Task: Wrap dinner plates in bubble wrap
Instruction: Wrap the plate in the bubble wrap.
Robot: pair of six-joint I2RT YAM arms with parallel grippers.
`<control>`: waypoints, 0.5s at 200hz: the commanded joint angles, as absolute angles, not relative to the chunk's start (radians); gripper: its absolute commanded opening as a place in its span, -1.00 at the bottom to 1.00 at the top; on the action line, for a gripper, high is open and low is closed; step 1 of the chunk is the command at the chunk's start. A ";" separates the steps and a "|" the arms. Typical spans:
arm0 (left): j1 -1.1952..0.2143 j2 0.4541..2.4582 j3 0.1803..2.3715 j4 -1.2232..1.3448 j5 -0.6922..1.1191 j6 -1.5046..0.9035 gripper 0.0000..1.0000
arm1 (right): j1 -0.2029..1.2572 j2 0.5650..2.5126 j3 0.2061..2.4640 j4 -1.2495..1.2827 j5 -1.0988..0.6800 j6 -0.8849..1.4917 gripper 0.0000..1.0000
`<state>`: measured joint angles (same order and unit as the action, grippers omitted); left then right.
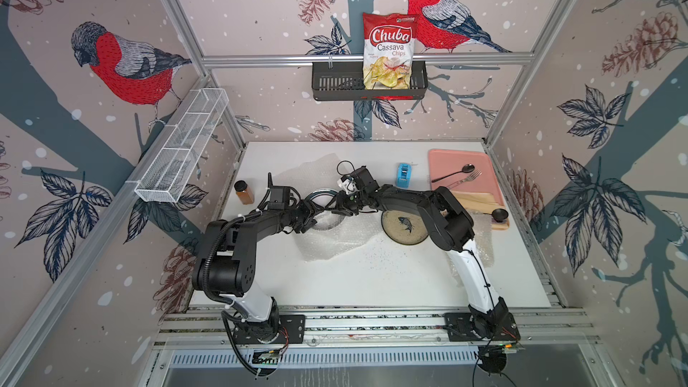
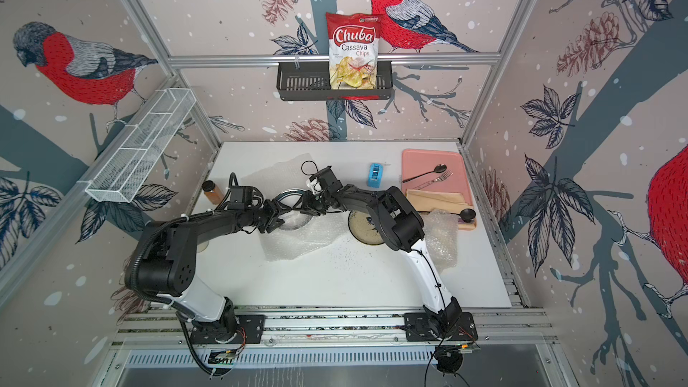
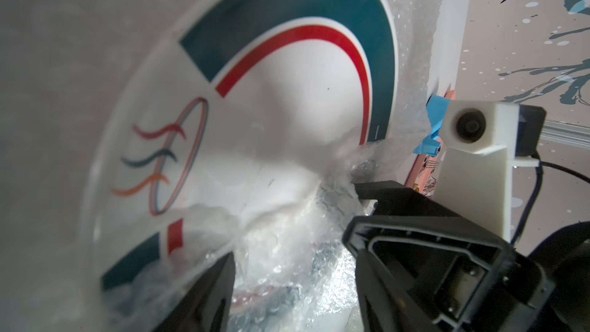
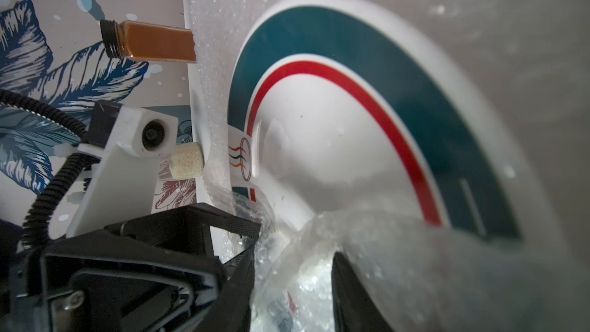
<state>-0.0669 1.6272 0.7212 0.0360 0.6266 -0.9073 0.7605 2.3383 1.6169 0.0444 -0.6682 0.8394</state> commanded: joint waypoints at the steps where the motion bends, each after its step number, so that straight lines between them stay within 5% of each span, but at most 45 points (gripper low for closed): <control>1: -0.086 1.628 0.727 -0.061 0.614 -0.882 0.27 | 0.756 2.333 1.611 0.011 -0.597 0.862 -0.09; 100: -0.148 1.652 0.771 -0.052 0.564 -0.892 0.34 | 0.742 2.309 1.526 0.241 -0.696 1.060 0.04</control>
<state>-0.1307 1.6283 0.7444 0.0059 0.6033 -0.8948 0.7448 2.3146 1.5360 0.1890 -0.6781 0.9905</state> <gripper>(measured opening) 0.672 0.520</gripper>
